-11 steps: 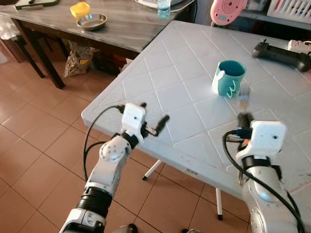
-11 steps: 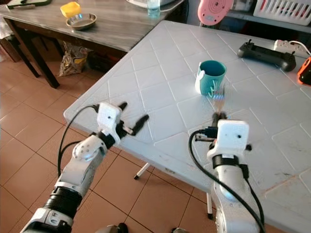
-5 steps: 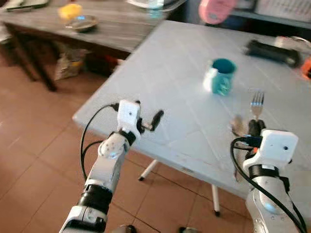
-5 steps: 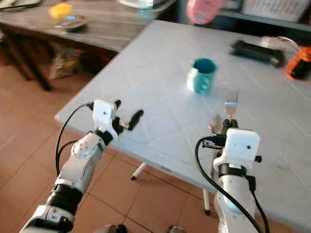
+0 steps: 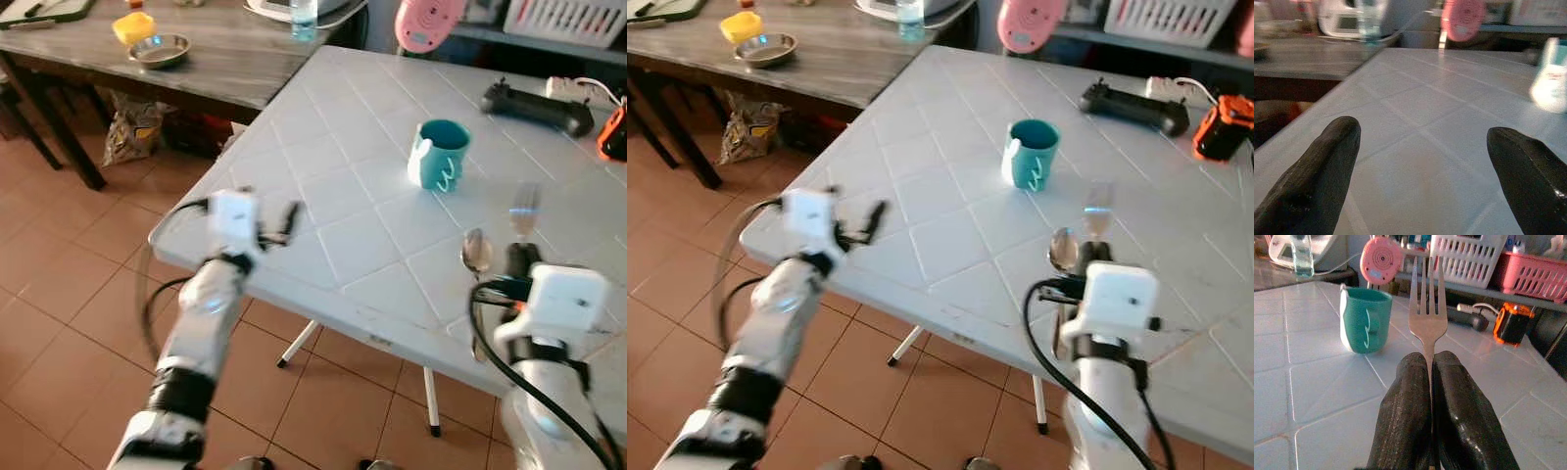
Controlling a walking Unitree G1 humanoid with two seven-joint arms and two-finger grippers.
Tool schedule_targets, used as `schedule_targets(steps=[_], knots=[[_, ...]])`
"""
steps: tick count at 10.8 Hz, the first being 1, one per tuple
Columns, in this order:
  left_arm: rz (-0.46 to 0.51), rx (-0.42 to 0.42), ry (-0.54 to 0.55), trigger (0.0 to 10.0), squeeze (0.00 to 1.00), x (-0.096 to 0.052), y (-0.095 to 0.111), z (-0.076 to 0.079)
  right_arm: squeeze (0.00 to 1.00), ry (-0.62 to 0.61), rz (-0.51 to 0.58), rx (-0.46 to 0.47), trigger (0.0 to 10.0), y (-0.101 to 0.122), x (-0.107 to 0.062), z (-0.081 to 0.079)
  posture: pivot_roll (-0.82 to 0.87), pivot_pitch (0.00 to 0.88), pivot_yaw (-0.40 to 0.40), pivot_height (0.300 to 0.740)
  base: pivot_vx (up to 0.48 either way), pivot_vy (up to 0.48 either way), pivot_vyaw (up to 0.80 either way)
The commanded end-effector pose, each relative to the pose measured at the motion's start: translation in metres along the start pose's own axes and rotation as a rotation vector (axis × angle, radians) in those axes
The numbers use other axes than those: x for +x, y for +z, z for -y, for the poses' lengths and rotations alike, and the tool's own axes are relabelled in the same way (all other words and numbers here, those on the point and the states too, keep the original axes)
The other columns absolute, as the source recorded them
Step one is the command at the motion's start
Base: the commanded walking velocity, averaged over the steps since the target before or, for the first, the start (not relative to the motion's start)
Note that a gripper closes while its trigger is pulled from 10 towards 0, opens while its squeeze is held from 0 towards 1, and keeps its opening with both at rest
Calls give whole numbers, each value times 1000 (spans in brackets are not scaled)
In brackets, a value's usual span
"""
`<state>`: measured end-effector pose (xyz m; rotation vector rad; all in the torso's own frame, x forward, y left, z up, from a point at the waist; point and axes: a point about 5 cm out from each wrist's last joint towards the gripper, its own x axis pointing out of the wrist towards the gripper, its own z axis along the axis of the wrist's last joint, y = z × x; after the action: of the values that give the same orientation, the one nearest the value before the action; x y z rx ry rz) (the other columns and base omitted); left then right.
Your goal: Setting the table
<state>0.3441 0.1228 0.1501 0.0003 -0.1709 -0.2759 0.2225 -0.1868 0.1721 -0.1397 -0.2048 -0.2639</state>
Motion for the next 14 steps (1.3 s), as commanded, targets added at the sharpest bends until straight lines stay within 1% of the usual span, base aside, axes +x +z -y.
schedule_targets(steps=[1, 2, 3, 4, 5, 7, 9, 12, 14], knots=[[6, 16, 32, 10000, 0, -5, 0, -8, 0, -11, 26, 0, 10000, 6, -3, 5, -22, 109, 13, 740, 0, 0, 0], [-7, 28, 57, 10000, 0, -12, -4, -14, 0, -22, 17, -2, 10000, 5, -8, 10, -16, 107, 10, 740, 0, 0, 0], [-17, 38, 63, 10000, 0, -18, -6, -16, 0, -24, -14, -17, 10000, 0, -16, 18, -4, 105, 6, 740, 0, 0, 0], [-21, 37, 62, 10000, 0, -17, -6, -16, 0, -29, -29, -18, 10000, -3, -18, 22, -2, 104, 6, 740, 0, 0, 0], [-25, 33, 53, 10000, 0, -14, -5, -14, 0, -32, -36, -23, 10000, -5, -18, 24, -1, 101, 13, 740, 0, 255, -694], [-31, 34, 36, 10000, 0, -11, -5, -13, 0, -33, -27, -18, 10000, -3, -16, 21, -7, 98, 21, 740, 0, 358, -678], [-39, 30, 24, 10000, 0, -9, -6, -10, 0, -30, -30, -8, 10000, -4, -19, 17, -13, 97, 28, 740, 0, 379, -600], [-44, 25, -6, 10000, 0, -7, -6, -6, 0, -35, -31, -8, 10000, -5, -19, 16, -14, 98, 35, 740, 0, 409, -571], [-46, 26, -14, 10000, 0, -7, -6, -5, 0, -36, -30, -5, 10000, -5, -20, 15, -14, 103, 37, 740, 0, 437, 0]])
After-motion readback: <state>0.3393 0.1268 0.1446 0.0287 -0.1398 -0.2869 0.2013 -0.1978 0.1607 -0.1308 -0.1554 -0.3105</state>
